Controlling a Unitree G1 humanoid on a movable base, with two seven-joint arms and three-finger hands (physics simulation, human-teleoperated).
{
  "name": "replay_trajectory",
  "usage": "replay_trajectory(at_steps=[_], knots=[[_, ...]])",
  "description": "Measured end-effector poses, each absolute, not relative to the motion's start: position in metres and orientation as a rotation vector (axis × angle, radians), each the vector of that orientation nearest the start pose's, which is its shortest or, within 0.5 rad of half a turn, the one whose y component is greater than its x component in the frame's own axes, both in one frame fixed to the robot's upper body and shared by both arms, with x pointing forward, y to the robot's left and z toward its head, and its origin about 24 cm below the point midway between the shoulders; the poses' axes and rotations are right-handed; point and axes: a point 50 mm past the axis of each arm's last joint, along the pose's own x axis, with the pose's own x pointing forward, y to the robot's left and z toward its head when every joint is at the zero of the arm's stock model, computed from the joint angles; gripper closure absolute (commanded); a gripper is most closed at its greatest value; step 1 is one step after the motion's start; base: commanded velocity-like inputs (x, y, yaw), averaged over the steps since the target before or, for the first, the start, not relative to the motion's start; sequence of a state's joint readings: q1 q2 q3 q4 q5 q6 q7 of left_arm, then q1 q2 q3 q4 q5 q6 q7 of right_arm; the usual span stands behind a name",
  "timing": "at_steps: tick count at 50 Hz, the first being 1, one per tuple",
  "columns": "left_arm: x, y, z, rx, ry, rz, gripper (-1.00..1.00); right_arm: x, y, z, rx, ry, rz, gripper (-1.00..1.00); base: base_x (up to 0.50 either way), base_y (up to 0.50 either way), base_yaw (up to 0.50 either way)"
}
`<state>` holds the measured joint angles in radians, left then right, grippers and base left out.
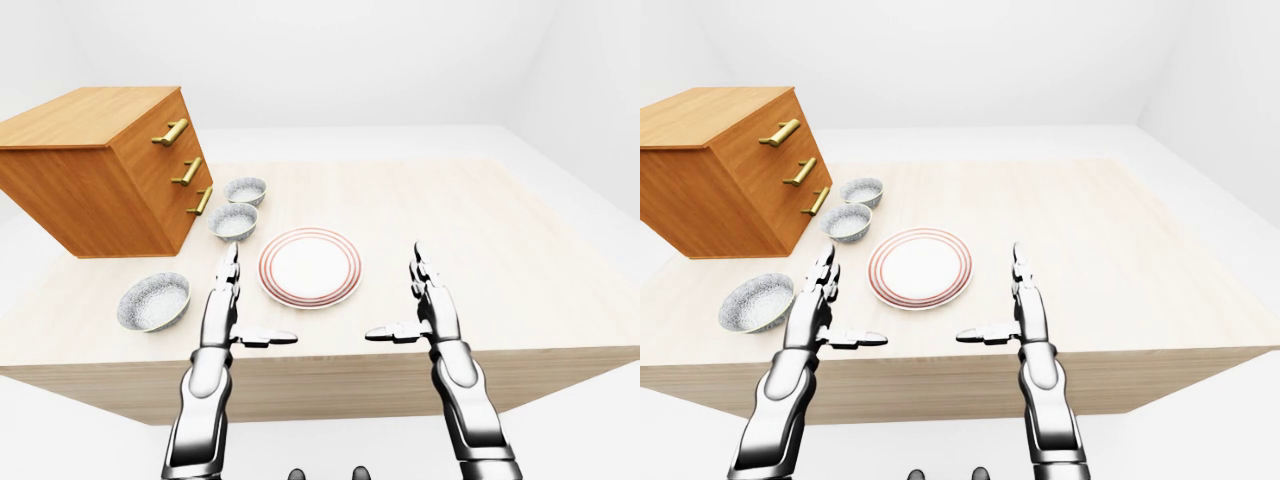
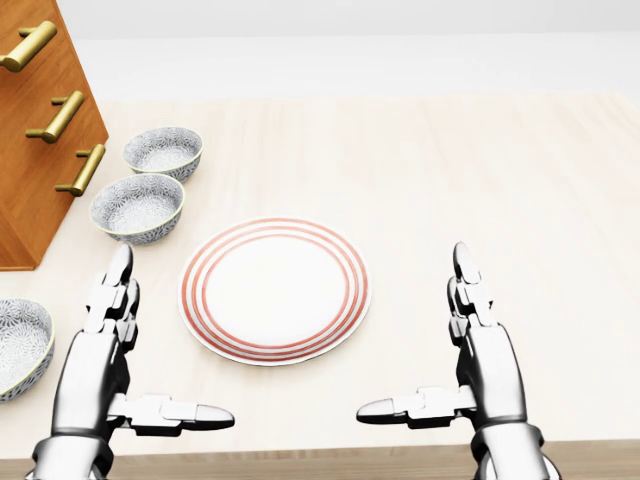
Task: Put the bowl in the middle on the plate.
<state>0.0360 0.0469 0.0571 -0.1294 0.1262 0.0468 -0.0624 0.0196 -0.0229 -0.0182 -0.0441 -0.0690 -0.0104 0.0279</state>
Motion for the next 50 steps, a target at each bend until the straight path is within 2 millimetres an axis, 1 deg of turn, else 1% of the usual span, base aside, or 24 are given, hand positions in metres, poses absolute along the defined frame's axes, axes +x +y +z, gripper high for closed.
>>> replay_trajectory(at_steps=[4,10,17,21,28,39,44,50], knots=[[0.245,0.171,0.071,0.216,-0.059,-0.024,-1.00,0.248,-0.156,0.055,-0.137,-0.043,0.021,-1.00,0.00,0.00,0.00],[0.242,0.174,0.093,0.268,-0.139,-0.088,-1.00,0.244,-0.152,0.069,-0.216,-0.061,0.063,-1.00,0.00,0.00,0.00],[0.235,0.184,0.125,0.362,-0.246,-0.147,-1.00,0.239,-0.143,0.101,-0.330,-0.190,0.151,-1.00,0.00,0.00,0.00],[0.230,0.187,0.137,0.416,-0.286,-0.177,-1.00,0.236,-0.137,0.117,-0.392,-0.257,0.199,-1.00,0.00,0.00,0.00],[0.220,0.189,0.152,0.502,-0.321,-0.223,-1.00,0.227,-0.133,0.141,-0.495,-0.347,0.255,-1.00,0.00,0.00,0.00],[0.204,0.191,0.175,0.646,-0.375,-0.269,-1.00,0.214,-0.135,0.176,-0.692,-0.458,0.317,-1.00,0.00,0.00,0.00],[0.199,0.192,0.181,0.685,-0.385,-0.279,-1.00,0.210,-0.139,0.184,-0.788,-0.460,0.335,-1.00,0.00,0.00,0.00],[0.196,0.193,0.183,0.705,-0.384,-0.277,-1.00,0.205,-0.147,0.190,-0.879,-0.434,0.336,-1.00,0.00,0.00,0.00]])
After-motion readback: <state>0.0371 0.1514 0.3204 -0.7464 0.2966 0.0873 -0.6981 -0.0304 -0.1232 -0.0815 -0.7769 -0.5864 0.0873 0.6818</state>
